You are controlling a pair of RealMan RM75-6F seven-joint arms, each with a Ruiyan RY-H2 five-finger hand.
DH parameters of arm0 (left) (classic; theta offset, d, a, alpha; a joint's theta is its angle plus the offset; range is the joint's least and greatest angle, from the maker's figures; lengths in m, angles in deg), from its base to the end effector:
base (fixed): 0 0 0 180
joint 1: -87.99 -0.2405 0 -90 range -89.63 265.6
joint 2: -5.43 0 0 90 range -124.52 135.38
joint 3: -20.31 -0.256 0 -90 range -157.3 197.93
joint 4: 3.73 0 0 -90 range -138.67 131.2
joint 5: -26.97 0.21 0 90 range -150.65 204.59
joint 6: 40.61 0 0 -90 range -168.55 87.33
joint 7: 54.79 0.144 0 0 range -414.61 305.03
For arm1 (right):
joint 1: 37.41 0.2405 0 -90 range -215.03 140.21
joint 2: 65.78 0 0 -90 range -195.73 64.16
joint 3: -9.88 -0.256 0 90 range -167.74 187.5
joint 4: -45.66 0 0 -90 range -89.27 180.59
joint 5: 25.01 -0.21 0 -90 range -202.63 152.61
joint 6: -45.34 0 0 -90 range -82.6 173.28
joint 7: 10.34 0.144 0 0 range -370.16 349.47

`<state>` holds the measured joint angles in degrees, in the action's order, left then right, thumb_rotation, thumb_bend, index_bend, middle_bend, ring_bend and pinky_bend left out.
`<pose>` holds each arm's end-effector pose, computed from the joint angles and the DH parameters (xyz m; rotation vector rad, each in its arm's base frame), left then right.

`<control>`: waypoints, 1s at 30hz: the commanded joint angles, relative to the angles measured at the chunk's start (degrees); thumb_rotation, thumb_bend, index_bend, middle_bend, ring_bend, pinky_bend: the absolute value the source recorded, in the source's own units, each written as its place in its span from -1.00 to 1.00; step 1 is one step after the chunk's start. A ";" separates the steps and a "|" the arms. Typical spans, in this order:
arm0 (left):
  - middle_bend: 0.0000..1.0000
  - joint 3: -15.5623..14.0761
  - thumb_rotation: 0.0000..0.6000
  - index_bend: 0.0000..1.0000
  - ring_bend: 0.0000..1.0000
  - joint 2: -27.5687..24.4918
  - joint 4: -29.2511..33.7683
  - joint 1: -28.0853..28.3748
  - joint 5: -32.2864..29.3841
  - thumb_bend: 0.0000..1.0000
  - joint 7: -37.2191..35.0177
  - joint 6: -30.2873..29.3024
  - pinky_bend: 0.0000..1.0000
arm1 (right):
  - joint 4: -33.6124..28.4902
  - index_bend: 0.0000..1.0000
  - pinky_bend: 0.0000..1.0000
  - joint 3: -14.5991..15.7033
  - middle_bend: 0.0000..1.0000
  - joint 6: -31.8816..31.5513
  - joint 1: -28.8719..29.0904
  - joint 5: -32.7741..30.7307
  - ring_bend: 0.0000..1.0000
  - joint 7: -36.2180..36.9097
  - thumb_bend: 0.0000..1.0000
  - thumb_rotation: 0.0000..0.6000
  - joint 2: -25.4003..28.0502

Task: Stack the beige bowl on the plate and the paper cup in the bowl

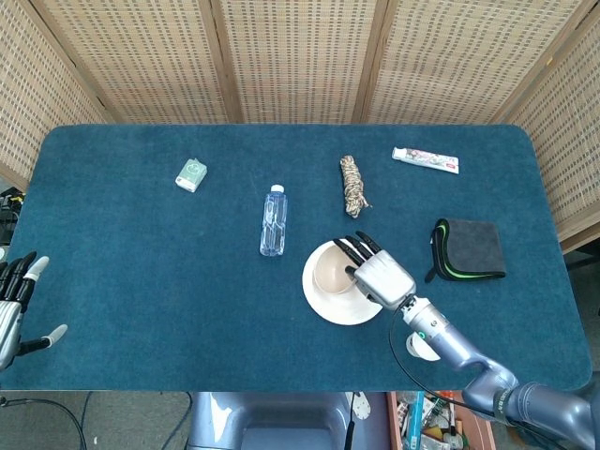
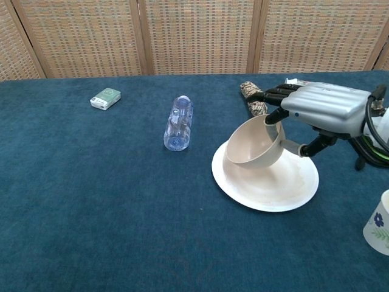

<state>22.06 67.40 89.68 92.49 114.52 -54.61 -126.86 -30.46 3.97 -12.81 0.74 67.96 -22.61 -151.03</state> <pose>-0.3081 0.1749 0.1679 -1.4105 -0.8772 -0.9013 -0.1740 -0.3278 0.0027 2.0908 -0.4876 0.9430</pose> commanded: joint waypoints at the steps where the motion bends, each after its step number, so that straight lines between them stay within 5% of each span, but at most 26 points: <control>1: -1.00 0.01 1.00 -1.00 -1.00 -0.06 -0.04 0.06 -0.06 -1.00 -0.09 0.13 -1.00 | 0.62 0.24 -1.00 0.15 -1.00 0.17 0.21 -0.54 -1.00 -0.01 0.02 1.00 -0.57; 9: -1.00 0.03 1.00 -1.00 -1.00 -0.05 0.02 0.19 -0.30 -1.00 0.04 0.47 -1.00 | 1.28 0.21 -1.00 0.53 -1.00 0.23 0.68 -1.43 -1.00 0.36 0.01 1.00 -1.77; 17: -1.00 -0.03 1.00 -1.00 -1.00 -0.08 0.17 0.19 -0.36 -1.00 0.27 0.57 -1.00 | -0.76 -0.38 -1.00 1.16 -1.00 1.72 0.26 -3.56 -1.00 -1.65 -0.05 1.00 0.31; 22: -1.00 -0.02 1.00 -1.00 -1.00 -0.22 0.22 0.12 -0.27 -1.00 0.03 0.36 -1.00 | -5.05 -0.90 -1.00 2.38 -1.00 0.39 -1.28 -3.78 -1.00 -4.26 -0.38 1.00 3.85; 30: -1.00 -0.17 1.00 -1.00 -1.00 -0.33 0.29 -0.10 0.20 -1.00 -0.28 -0.15 -1.00 | -14.56 -0.95 -1.00 4.61 -1.00 -5.79 -4.30 0.51 -1.00 -7.28 -0.41 1.00 11.81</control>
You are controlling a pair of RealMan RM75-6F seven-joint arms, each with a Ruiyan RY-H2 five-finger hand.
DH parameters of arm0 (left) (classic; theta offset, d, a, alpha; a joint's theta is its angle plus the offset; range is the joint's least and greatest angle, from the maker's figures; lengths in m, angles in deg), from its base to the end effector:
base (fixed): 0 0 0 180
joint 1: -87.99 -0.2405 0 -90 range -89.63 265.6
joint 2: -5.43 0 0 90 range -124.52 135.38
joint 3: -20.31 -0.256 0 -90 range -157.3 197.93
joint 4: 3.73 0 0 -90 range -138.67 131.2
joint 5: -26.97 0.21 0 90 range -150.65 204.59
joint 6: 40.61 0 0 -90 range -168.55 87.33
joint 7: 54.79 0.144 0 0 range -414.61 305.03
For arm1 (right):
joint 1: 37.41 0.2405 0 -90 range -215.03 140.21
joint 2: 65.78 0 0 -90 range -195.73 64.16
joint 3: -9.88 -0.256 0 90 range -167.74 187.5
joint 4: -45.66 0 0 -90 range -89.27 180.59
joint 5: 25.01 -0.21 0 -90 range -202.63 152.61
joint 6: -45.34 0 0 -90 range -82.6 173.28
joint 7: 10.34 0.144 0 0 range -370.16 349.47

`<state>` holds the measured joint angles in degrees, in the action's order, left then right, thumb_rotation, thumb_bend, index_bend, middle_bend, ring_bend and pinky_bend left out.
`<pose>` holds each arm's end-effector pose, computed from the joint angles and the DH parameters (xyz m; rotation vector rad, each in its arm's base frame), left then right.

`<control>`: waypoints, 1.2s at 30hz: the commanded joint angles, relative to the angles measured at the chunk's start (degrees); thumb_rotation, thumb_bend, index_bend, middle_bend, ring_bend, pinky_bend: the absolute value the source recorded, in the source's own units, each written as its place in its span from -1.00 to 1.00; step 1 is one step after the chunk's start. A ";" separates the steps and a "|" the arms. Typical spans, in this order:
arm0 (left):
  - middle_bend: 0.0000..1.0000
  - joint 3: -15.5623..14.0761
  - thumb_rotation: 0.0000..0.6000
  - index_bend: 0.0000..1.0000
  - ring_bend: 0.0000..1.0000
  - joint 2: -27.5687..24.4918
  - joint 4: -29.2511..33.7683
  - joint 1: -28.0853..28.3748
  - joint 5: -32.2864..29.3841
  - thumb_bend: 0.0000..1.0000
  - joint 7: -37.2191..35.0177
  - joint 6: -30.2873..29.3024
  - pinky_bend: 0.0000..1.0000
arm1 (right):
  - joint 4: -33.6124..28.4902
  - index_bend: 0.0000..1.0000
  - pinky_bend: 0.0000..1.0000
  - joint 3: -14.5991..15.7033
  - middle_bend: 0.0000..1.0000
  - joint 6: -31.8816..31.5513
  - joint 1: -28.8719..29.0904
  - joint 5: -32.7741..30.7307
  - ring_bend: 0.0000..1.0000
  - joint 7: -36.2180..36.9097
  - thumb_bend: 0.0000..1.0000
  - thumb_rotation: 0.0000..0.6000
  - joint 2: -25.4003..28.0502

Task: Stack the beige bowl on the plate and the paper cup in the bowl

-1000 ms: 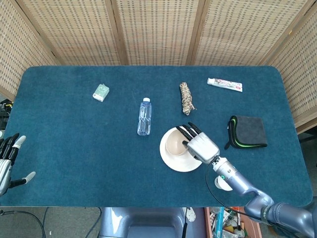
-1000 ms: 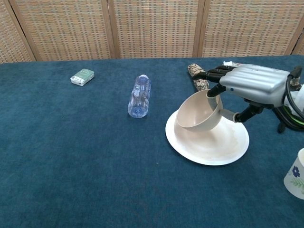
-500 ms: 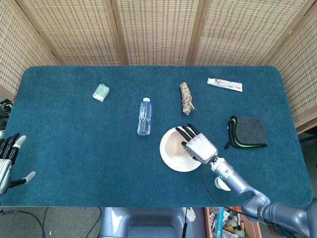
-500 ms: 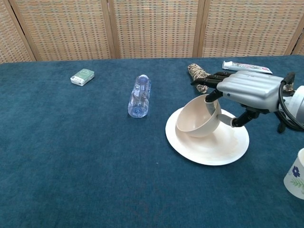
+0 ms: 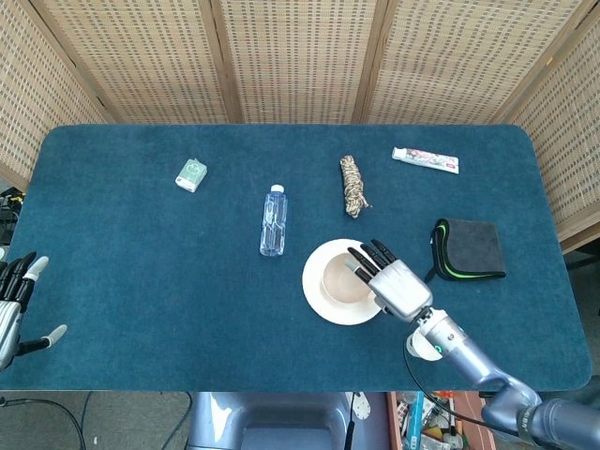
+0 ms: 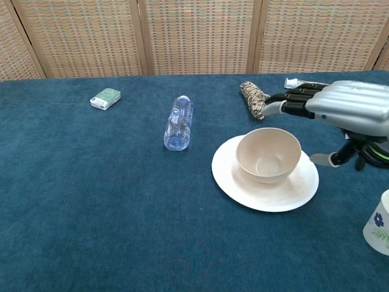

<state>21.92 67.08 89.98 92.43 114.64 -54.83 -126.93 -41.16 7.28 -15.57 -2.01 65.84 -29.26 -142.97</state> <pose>-0.3075 0.1740 0.1688 -1.4113 -0.8806 -0.9033 -0.1836 -0.3003 0.0334 2.0859 -0.4630 0.8785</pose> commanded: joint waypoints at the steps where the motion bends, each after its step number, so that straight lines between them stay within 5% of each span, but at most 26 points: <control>1: -1.00 -0.03 1.00 -1.00 -1.00 -0.03 0.01 -0.07 0.12 -1.00 -0.08 -0.15 -1.00 | -4.84 -0.95 -1.00 1.66 -1.00 -3.93 -1.91 3.56 -1.00 -0.40 -0.41 1.00 4.94; 7: -1.00 -0.17 1.00 -1.00 -1.00 -0.02 0.08 -0.25 0.60 -1.00 0.01 -0.63 -1.00 | -8.01 -0.87 -1.00 5.10 -1.00 -8.37 -4.56 9.25 -1.00 1.93 -0.41 1.00 12.15; 14: -1.00 -0.15 1.00 -1.00 -1.00 -0.30 0.23 -0.50 0.85 -1.00 -0.61 -1.22 -1.00 | -3.30 -0.69 -1.00 10.60 -1.00 -13.26 -9.50 14.12 -1.00 6.47 -0.41 1.00 15.35; 28: -1.00 -0.34 1.00 -1.00 -1.00 -0.18 0.29 -0.61 1.07 -1.00 0.24 -1.24 -1.00 | 18.94 -0.56 -1.00 16.70 -1.00 -24.14 -18.24 19.83 -1.00 20.30 -0.41 1.00 10.65; 36: -1.00 -0.55 1.00 -1.00 -1.00 0.28 0.26 -0.60 1.52 -1.00 1.35 -1.27 -1.00 | 27.73 -0.53 -1.00 17.14 -1.00 -27.46 -20.33 20.69 -1.00 26.15 -0.41 1.00 6.73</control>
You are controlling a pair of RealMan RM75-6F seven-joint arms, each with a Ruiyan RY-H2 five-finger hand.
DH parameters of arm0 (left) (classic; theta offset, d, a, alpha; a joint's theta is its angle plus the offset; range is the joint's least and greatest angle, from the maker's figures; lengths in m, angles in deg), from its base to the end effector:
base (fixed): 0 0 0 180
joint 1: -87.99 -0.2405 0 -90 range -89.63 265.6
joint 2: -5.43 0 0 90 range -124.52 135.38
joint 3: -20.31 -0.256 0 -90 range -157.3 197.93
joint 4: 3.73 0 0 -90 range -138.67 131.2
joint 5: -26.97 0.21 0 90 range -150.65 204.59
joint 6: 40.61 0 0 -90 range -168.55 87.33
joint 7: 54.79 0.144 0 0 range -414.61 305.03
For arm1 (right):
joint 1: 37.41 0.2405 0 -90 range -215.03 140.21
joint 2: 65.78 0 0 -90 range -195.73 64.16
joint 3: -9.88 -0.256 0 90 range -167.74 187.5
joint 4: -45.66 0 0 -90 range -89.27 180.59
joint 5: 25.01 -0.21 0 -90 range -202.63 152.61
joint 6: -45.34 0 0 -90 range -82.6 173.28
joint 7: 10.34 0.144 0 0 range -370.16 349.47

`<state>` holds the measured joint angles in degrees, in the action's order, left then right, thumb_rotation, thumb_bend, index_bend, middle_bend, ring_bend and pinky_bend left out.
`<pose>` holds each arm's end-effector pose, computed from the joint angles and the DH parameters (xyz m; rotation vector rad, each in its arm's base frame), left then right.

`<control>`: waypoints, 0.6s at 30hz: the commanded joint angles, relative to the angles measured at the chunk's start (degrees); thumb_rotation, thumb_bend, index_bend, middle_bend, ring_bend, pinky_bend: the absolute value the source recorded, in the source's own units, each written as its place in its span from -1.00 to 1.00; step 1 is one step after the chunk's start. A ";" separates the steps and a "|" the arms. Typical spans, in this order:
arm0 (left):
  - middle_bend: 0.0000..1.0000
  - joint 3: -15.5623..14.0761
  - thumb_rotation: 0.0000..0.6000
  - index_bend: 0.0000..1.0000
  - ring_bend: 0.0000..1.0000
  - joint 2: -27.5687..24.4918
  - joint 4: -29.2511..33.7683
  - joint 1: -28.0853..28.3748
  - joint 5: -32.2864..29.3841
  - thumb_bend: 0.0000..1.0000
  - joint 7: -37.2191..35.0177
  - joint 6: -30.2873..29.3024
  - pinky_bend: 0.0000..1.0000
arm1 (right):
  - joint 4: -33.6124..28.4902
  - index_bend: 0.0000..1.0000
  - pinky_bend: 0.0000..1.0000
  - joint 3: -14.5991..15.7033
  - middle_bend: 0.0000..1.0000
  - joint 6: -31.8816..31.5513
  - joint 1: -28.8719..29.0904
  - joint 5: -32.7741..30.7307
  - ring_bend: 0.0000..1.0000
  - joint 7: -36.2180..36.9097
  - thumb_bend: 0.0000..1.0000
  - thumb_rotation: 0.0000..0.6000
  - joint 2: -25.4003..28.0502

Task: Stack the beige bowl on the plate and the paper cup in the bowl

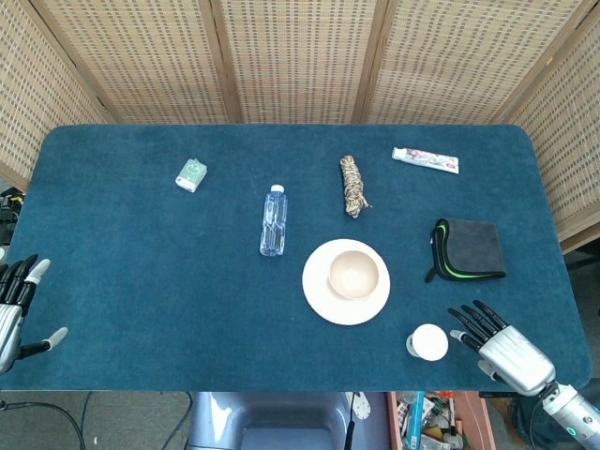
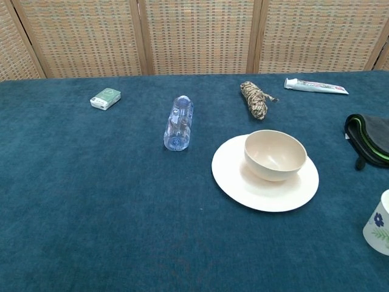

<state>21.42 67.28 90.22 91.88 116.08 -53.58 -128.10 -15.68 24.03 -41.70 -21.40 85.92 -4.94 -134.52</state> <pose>-0.3043 0.1690 0.1674 -1.4257 -0.8572 -0.9053 -0.3452 -0.1798 0.1295 2.1465 -0.4907 0.7389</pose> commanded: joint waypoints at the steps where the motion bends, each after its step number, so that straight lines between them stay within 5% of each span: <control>1: -1.00 -0.05 1.00 -1.00 -1.00 0.13 0.05 -0.09 0.10 -1.00 0.24 -0.17 -1.00 | 2.94 -0.53 -1.00 0.35 -1.00 -1.68 -0.99 0.95 -1.00 1.94 -0.41 1.00 -2.33; 18: -1.00 0.21 1.00 -1.00 -1.00 0.37 -0.27 0.03 -0.53 -1.00 0.51 0.21 -1.00 | 2.98 -0.33 -1.00 -0.15 -1.00 2.27 1.05 1.78 -1.00 0.26 -0.39 1.00 -5.83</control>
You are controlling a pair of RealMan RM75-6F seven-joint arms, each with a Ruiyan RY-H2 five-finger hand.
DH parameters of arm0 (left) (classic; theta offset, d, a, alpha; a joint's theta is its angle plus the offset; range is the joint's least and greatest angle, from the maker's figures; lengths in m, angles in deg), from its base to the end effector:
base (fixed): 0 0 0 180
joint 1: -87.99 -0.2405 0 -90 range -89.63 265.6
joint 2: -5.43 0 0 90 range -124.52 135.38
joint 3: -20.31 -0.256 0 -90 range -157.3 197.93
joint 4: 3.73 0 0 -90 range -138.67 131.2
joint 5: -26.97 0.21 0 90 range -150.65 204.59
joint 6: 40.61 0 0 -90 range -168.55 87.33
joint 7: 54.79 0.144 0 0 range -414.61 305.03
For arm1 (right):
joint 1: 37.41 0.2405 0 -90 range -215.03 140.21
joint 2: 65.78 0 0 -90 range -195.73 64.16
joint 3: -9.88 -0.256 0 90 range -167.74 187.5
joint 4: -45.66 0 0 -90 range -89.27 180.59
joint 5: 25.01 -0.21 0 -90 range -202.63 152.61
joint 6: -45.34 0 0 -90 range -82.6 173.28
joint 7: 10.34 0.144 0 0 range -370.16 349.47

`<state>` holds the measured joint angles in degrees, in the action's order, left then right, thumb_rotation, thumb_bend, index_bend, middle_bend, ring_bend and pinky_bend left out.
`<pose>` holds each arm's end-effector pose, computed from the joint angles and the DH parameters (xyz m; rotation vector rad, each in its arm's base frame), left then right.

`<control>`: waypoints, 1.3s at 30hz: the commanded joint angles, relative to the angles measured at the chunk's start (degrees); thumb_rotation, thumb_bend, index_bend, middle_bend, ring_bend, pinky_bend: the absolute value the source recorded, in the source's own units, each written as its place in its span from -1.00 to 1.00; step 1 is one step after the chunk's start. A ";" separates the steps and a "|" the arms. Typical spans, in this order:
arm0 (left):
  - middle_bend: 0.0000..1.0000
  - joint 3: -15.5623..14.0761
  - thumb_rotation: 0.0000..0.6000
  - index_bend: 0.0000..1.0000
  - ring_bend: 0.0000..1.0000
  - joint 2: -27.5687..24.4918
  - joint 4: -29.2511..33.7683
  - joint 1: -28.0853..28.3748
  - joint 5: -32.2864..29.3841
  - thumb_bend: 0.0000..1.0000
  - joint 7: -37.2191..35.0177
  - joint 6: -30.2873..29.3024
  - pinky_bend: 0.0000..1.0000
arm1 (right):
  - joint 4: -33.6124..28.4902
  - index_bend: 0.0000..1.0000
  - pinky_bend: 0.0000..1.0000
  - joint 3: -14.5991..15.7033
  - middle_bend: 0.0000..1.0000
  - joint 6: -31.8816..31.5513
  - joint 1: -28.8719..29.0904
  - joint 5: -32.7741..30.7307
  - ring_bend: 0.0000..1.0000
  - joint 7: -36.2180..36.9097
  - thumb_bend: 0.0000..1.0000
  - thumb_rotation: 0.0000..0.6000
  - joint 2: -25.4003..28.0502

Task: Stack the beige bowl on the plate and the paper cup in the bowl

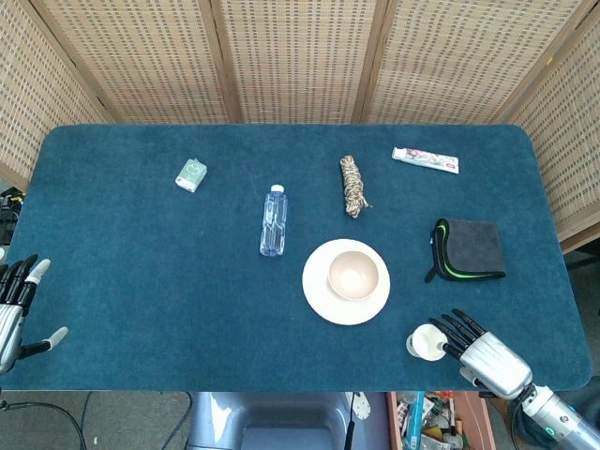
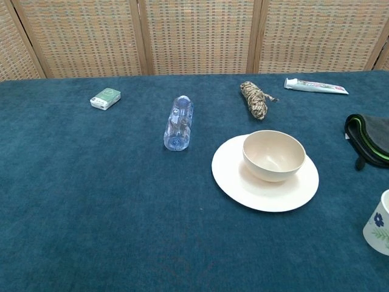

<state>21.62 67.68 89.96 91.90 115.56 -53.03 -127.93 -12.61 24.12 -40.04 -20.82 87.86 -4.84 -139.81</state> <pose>-0.3057 0.1700 0.1662 -1.4202 -0.8546 -0.8958 -0.3425 -0.1799 0.0957 2.2044 -0.5017 0.7692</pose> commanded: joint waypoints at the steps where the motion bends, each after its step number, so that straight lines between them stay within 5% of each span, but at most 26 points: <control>1: -1.00 0.00 1.00 -1.00 -1.00 -0.05 -0.02 0.01 0.00 -1.00 -0.05 0.01 -1.00 | -0.11 -0.29 -1.00 -0.34 -1.00 0.98 0.74 -0.21 -1.00 0.34 -0.39 1.00 -0.86; 11: -1.00 0.30 1.00 -1.00 -1.00 -0.12 -0.05 0.00 -0.45 -1.00 -0.31 -0.06 -1.00 | 0.70 0.19 -1.00 -1.60 -1.00 1.82 3.14 -0.13 -1.00 3.92 0.03 1.00 -4.46; 22: -1.00 0.35 1.00 -1.00 -1.00 -0.09 -0.07 0.21 -0.79 -1.00 -0.16 0.50 -1.00 | -1.64 0.31 -1.00 -2.95 -1.00 -2.09 5.04 1.07 -1.00 5.18 0.06 1.00 -4.49; 28: -1.00 0.32 1.00 -1.00 -1.00 -0.13 -0.08 0.15 -0.78 -1.00 -0.27 0.43 -1.00 | -11.27 0.32 -1.00 -7.89 -1.00 -3.05 8.86 -1.45 -1.00 7.25 0.06 1.00 -0.19; 39: -1.00 0.49 1.00 -1.00 -1.00 -0.36 -0.08 0.16 -1.09 -1.00 -0.92 0.47 -1.00 | -22.24 0.32 -1.00 -15.88 -1.00 8.57 16.41 -9.47 -1.00 1.68 0.08 1.00 1.35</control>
<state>22.09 67.35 89.89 92.06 114.52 -53.86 -127.46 -32.93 9.99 -34.33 -6.21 80.85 -1.49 -138.23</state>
